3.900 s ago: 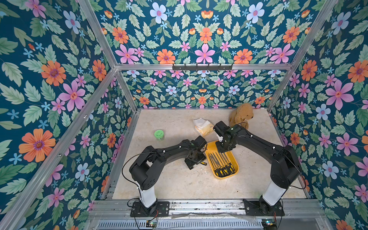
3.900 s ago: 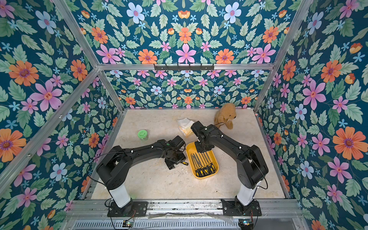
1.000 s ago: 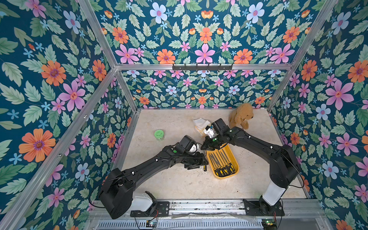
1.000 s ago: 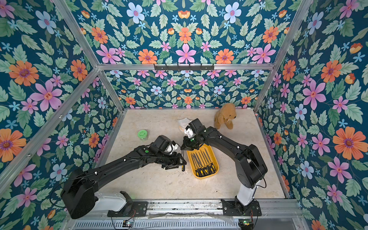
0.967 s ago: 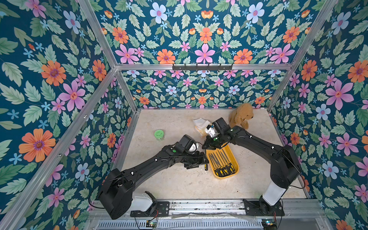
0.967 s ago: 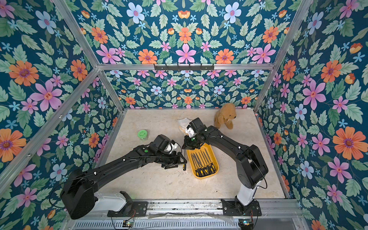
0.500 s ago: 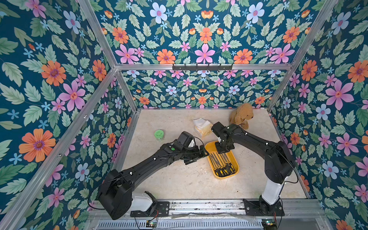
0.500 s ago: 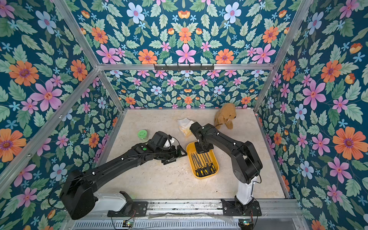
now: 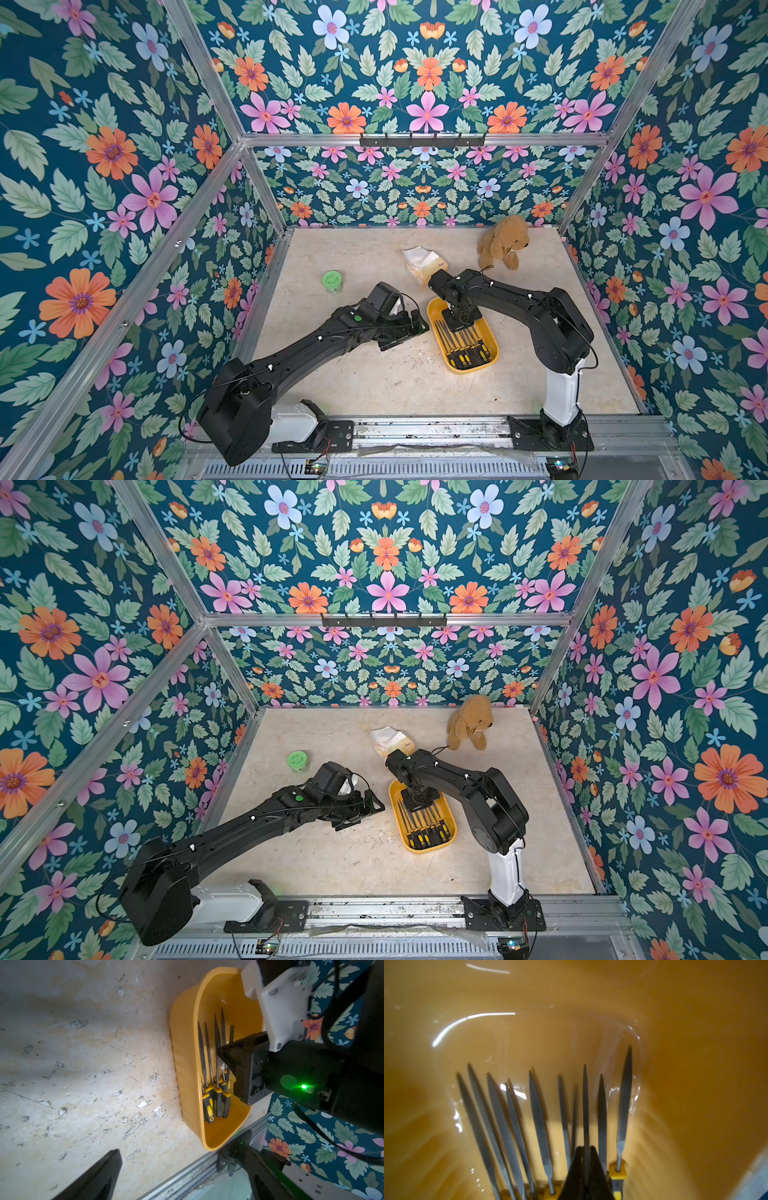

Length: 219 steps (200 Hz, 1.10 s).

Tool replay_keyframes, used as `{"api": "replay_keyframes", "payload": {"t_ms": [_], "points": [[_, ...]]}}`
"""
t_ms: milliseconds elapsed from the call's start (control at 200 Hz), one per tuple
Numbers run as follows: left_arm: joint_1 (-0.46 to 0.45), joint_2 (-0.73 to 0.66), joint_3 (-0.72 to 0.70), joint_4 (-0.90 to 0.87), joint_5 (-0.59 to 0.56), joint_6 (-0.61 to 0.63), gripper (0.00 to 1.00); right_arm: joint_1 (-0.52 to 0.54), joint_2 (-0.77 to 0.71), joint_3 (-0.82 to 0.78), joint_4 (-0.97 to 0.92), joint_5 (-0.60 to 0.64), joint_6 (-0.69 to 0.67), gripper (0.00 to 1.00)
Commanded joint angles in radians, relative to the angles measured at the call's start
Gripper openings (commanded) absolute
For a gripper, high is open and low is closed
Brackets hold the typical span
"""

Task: Put the file tool into the storage box
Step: Place the file tool in the storage box, then reset both arms

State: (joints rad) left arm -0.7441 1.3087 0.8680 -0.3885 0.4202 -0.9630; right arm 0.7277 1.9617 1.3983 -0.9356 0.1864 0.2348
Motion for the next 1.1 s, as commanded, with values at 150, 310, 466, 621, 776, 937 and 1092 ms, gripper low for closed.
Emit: {"api": "replay_keyframes", "payload": {"t_ms": [150, 310, 466, 621, 776, 937, 1092], "points": [[0.02, -0.01, -0.005, 0.001, -0.012, 0.021, 0.99, 0.003, -0.023, 0.037, -0.017, 0.046, 0.017, 0.23], [0.049, -0.014, 0.012, -0.028, -0.029, 0.045, 0.99, -0.026, -0.085, 0.079, -0.058, 0.064, 0.041, 0.34], [0.118, -0.033, 0.076, -0.105, -0.148, 0.103, 1.0, -0.125, -0.219, 0.098, -0.026, 0.079, 0.067, 0.38], [0.238, -0.04, 0.228, -0.157, -0.475, 0.21, 1.0, -0.283, -0.472, -0.032, 0.253, 0.084, 0.083, 0.54], [0.448, -0.052, 0.194, 0.064, -0.656, 0.31, 1.0, -0.45, -0.707, -0.349, 0.664, 0.126, 0.088, 0.71], [0.655, -0.045, -0.001, 0.431, -0.793, 0.399, 0.99, -0.523, -0.833, -0.636, 1.036, 0.251, 0.052, 0.99], [0.695, 0.035, -0.228, 0.855, -0.91, 0.651, 1.0, -0.53, -0.878, -0.858, 1.4, 0.387, -0.031, 0.99]]}}
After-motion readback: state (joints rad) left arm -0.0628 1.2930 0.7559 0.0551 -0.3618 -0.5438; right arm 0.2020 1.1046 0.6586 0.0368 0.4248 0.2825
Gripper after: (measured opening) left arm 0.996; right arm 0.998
